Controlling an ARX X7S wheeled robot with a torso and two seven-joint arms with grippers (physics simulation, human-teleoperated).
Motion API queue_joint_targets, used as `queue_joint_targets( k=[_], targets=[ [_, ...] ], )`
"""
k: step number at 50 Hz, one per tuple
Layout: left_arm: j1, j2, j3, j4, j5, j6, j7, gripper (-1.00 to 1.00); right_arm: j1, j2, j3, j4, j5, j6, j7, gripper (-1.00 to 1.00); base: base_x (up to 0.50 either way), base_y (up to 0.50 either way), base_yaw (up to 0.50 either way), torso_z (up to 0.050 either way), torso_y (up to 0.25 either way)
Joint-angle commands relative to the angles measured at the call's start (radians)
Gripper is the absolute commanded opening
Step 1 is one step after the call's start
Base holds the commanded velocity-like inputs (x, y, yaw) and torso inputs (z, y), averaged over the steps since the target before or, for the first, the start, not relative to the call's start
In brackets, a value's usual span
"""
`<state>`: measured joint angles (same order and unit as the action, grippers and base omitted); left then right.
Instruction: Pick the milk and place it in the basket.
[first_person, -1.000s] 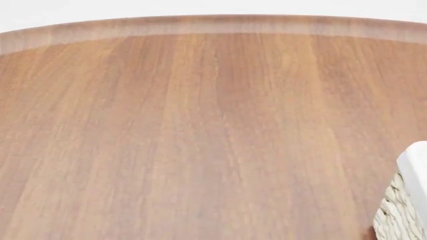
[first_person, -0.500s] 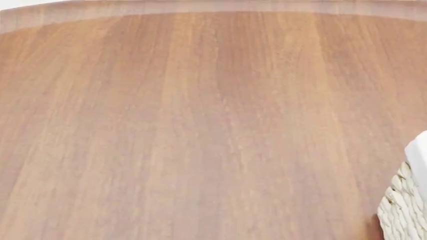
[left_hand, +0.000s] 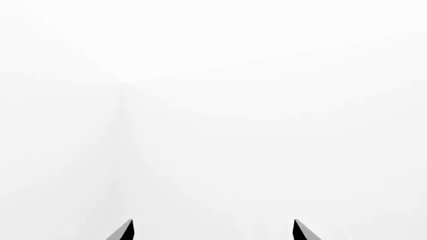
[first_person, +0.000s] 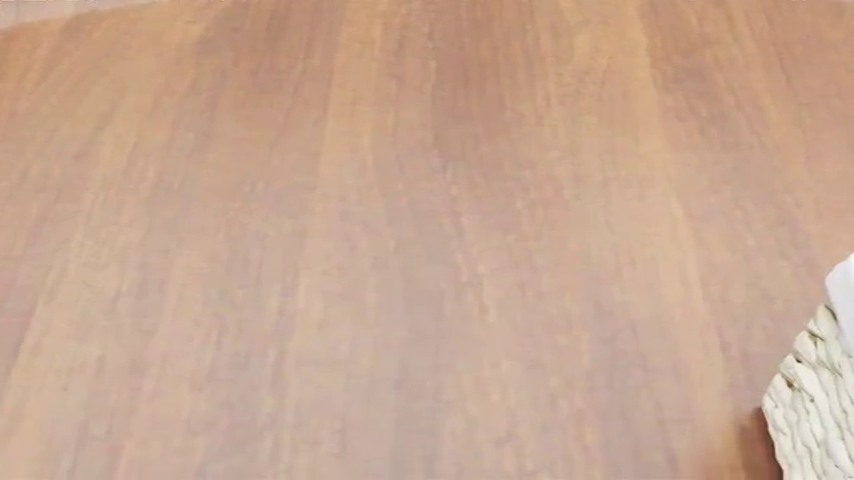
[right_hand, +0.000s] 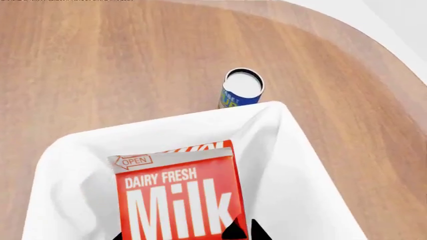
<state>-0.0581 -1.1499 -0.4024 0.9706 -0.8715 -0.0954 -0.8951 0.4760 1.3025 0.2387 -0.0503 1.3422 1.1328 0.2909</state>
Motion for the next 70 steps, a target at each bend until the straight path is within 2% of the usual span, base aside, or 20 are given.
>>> queue_joint_targets(
  k=[1, 15, 25, 61, 70],
  targets=[
    [0.013, 0.032, -0.040, -0.003, 0.009, 0.017, 0.027, 1.00, 0.040, -0.012, 0.046, -0.002, -0.061, -0.002, -0.020, -1.00, 0.00, 0.00, 0.00, 0.000, 0.000],
    [0.019, 0.030, -0.047, 0.001, 0.017, 0.014, 0.026, 1.00, -0.019, -0.021, 0.111, -0.010, -0.064, 0.011, -0.015, -1.00, 0.00, 0.00, 0.00, 0.000, 0.000],
    [0.015, 0.026, -0.041, -0.001, 0.025, 0.013, 0.020, 1.00, -0.010, -0.018, 0.099, -0.006, -0.064, 0.011, -0.016, -1.00, 0.00, 0.00, 0.00, 0.000, -0.173],
    [0.027, 0.025, -0.047, 0.002, 0.026, 0.011, 0.022, 1.00, -0.047, -0.029, 0.128, -0.018, -0.073, 0.013, -0.022, -1.00, 0.00, 0.00, 0.00, 0.000, 0.000],
    [0.033, 0.036, -0.060, -0.005, 0.010, 0.024, 0.030, 1.00, -0.062, -0.033, 0.144, -0.021, -0.075, 0.016, -0.022, -1.00, 0.00, 0.00, 0.00, 0.000, -0.142]
  ],
)
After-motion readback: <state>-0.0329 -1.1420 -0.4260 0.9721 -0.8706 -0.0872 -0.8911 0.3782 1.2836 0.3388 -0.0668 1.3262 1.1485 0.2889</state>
